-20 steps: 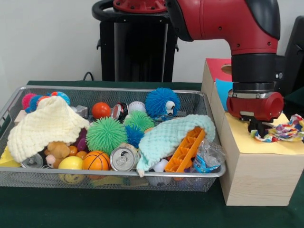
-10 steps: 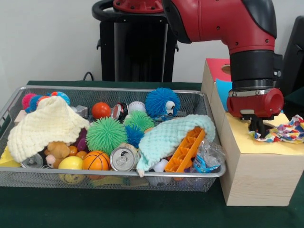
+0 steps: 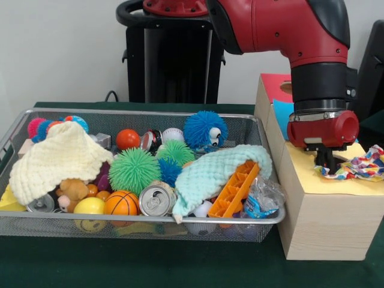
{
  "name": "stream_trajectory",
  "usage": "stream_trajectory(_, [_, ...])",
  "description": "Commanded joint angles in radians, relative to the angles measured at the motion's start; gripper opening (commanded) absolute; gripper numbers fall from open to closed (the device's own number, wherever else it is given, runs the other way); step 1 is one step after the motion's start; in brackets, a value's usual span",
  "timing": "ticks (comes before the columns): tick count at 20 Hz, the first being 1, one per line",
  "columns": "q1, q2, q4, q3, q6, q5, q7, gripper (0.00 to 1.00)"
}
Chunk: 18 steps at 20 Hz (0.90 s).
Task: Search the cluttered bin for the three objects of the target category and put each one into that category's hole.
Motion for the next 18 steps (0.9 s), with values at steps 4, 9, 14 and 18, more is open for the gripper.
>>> stream_trajectory(4, [-0.003,0.121,0.004,0.027,-0.119,0.079,0.294,0.00])
stream_trajectory(9, [-0.004,0.113,0.009,0.025,-0.108,0.083,0.293,0.00])
stream_trajectory(14, [-0.001,0.110,0.013,0.025,-0.105,0.086,0.293,0.00])
stream_trajectory(18, [-0.020,0.110,0.015,0.044,-0.094,0.068,0.300,1.00])
